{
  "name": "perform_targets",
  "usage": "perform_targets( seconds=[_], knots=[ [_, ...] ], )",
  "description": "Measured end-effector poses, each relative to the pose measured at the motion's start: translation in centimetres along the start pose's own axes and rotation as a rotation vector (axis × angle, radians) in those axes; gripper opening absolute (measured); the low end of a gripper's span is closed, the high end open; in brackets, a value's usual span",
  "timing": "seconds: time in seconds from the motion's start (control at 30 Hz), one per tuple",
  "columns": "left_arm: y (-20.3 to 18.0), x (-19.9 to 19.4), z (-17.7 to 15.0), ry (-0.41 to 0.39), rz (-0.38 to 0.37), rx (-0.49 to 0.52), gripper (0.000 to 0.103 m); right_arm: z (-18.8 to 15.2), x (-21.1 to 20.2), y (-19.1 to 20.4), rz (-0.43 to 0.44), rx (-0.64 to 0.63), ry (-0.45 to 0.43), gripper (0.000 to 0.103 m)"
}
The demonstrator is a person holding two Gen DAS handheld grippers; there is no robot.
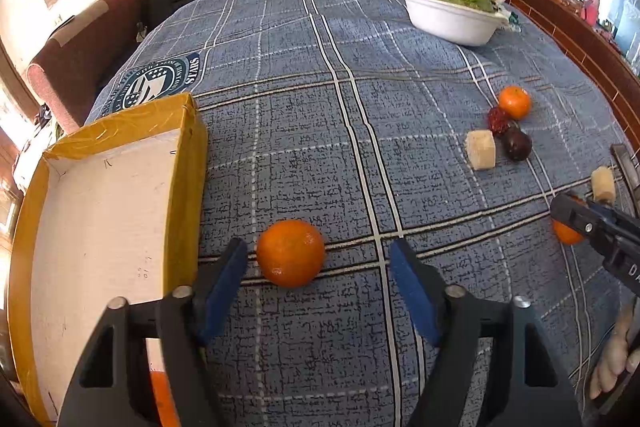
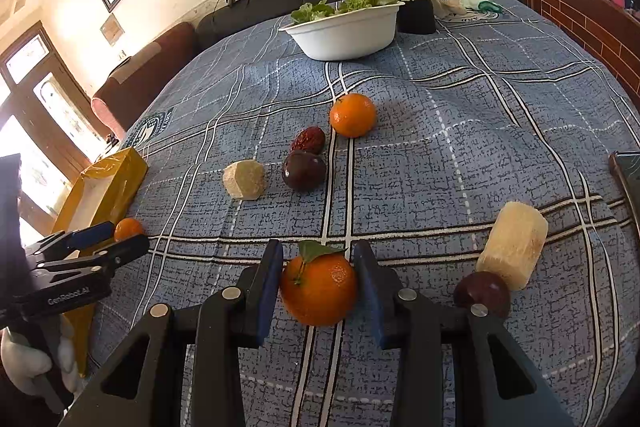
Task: Organize fruits
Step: 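Grasp a mandarin with the left tool while the right grasps a leafy orange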
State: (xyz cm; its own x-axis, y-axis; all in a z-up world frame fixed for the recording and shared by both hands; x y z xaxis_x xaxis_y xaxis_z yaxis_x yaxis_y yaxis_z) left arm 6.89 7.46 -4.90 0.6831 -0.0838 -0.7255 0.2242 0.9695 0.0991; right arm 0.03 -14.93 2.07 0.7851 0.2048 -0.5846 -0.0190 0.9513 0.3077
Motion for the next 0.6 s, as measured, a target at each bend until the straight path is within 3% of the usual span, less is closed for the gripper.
perform_targets(
  seconds=[0.03, 0.07, 0.27, 0.6],
  knots=[
    [0.0, 0.1, -0.1, 0.000, 0.020, 0.015, 0.050, 0.0, 0.0, 0.0, 0.001, 0.001, 0.000, 0.040],
    [0.0, 0.1, -0.2, -0.001, 0.039, 0.028, 0.033, 0.0, 0.0, 0.0, 0.003, 0.002, 0.001, 0.040],
    [0.1, -1.8, 0.1, -0.055, 0.015, -0.010, 0.034, -0.1, -0.1, 0.0, 0.008, 0.004, 0.002, 0.040],
    [3.6, -9.3, -1.6, -0.165, -0.031, -0.239, 0.034, 0.4, -1.1, 0.3, 0.030, 0.021, -0.047, 0.039]
  ],
)
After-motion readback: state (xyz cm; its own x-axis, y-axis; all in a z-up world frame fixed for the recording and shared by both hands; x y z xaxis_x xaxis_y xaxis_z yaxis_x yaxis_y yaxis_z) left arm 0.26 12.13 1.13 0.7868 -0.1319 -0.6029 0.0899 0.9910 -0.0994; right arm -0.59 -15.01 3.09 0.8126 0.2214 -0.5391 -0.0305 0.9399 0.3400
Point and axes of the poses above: each gripper's, at about its wrist camera, not at the fingertips, and x roughly the way its jaws point, y to its left, z to its top, the point moved 8 cm from there along x, roughly the way its jaws point, and after that the axes turned 12 degrees about -y, right-handed, at the moved point
